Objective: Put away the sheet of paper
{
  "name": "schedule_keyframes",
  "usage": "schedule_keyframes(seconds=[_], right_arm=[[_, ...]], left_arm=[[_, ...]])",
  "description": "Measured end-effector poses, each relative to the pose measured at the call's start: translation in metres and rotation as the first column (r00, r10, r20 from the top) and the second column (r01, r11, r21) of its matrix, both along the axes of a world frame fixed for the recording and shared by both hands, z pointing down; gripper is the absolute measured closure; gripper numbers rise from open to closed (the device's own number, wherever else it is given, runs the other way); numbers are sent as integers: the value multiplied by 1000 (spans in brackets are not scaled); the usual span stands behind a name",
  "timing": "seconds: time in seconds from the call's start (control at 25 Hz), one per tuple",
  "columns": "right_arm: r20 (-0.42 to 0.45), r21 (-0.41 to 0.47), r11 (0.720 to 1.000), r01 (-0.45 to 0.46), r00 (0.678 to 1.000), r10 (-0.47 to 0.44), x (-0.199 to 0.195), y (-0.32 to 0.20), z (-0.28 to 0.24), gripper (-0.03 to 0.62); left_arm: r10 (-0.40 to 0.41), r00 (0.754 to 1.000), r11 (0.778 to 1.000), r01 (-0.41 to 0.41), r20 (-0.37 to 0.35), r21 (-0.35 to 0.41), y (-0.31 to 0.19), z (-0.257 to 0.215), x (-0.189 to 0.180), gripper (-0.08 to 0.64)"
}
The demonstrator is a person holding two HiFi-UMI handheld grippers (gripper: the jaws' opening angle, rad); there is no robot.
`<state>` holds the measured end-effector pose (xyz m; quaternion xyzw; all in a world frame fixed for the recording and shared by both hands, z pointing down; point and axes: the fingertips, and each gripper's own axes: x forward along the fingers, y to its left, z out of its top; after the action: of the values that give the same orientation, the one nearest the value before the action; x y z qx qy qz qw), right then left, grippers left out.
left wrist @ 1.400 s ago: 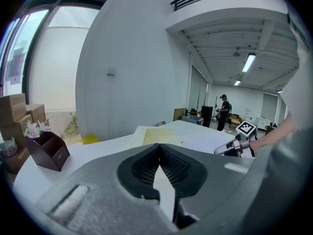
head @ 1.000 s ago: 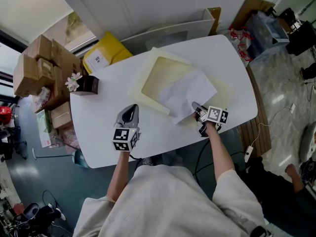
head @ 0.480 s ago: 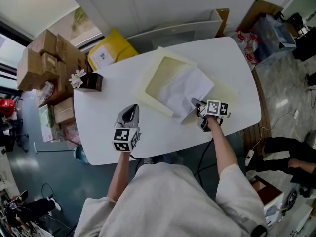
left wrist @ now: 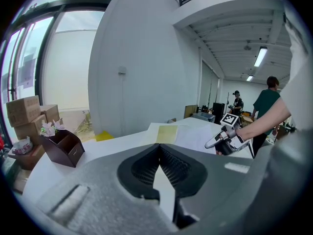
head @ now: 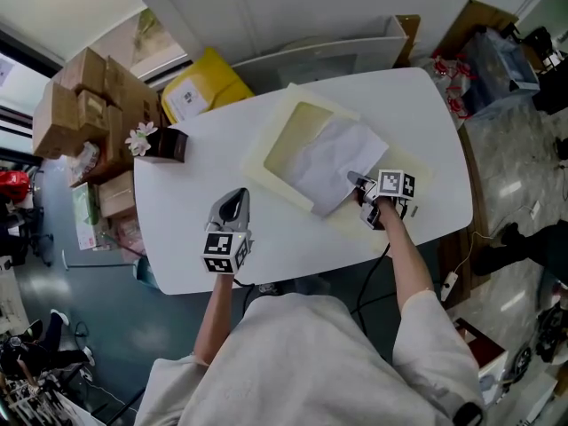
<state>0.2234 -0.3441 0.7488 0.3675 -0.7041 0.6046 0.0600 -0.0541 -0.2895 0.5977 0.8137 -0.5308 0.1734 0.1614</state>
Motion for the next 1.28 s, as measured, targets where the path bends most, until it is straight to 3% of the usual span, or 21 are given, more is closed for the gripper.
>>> schedule_keyframes(seconds=[0.68,0.84,1.08,1.28], right_arm=[[-24,-49,990,135,990,-137,-18,0,1,591],[-86,-80,976,200,975,-207,-1,11,9,591],[-165,-88,973,211,961,-223,31,13,9,591],[-175,-77,977,197,963,-207,44,15,8,591]], left_arm=[[-9,1000,1000,9,4,3,0,-3,1,554],[-17,1000,1000,17,1,9,0,-5,-1,554],[-12,1000,1000,12,-9,9,-2,-3,-1,554],[-2,1000,1000,2,-14,7,-2,-1,2,554]])
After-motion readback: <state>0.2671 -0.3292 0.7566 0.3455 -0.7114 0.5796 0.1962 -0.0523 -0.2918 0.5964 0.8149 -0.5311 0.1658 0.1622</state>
